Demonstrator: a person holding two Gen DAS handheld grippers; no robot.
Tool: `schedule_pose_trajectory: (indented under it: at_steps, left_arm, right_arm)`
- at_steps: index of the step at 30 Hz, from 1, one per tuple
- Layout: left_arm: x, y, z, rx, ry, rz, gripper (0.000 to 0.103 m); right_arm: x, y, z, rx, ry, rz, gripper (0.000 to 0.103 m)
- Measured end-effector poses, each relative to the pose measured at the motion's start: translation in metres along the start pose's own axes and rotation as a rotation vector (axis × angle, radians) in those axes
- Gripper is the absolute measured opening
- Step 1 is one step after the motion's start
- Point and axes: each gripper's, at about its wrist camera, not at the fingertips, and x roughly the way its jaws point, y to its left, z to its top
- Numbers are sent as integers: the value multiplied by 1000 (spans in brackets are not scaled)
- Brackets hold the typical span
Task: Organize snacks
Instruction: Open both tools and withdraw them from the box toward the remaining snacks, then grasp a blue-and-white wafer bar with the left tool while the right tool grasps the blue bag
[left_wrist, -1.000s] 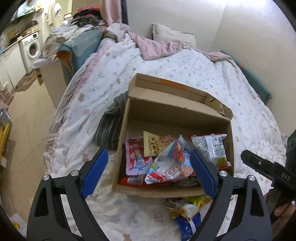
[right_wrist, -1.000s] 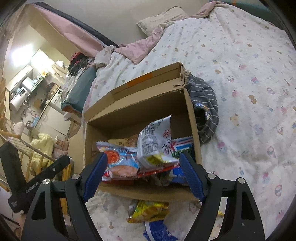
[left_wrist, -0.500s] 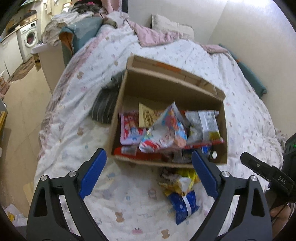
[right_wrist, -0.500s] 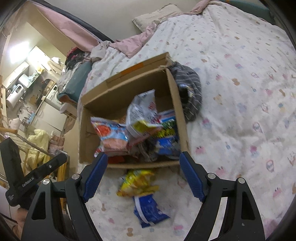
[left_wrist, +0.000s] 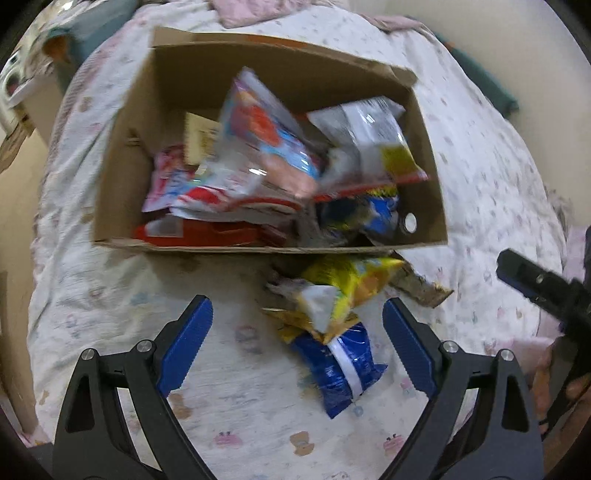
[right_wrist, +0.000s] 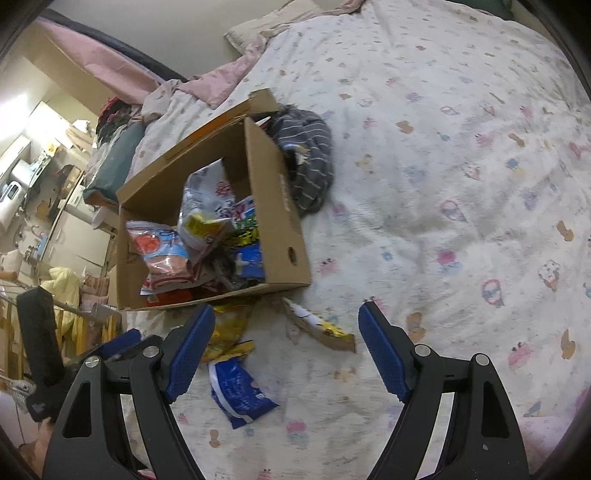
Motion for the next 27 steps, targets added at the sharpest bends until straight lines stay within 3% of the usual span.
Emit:
schedule_pose_trajectory:
  at_steps: [10,12,17,21,24,25,26,27]
  left_arm:
    - [4,17,4,-84,17,-28,71]
    - [3,22,3,-91,27,-31,54]
    - [10,34,6,-117,41,-11,28]
    - [19,30,10,-92,55,-26,24]
    - [30,27,12,-80,76,3,23]
    - [33,29,12,-85,88,8,20]
    - [36,31,12,-92,103,6,4]
    - [38,33,13,-99,119,3,4]
  right_arm:
    - [-1,-8,4,25,-1,11,83]
    - [0,-5,6,20,0,19,83]
    - [4,2,6,-2,6,19,83]
    - [6,1,7,2,10,18,83]
    - [7,0,6,4,13,13,83]
    - [7,0,6,4,14,12,83]
    - [8,1,5,0,16,10,83]
    - [9,1,5,-2,18,8,83]
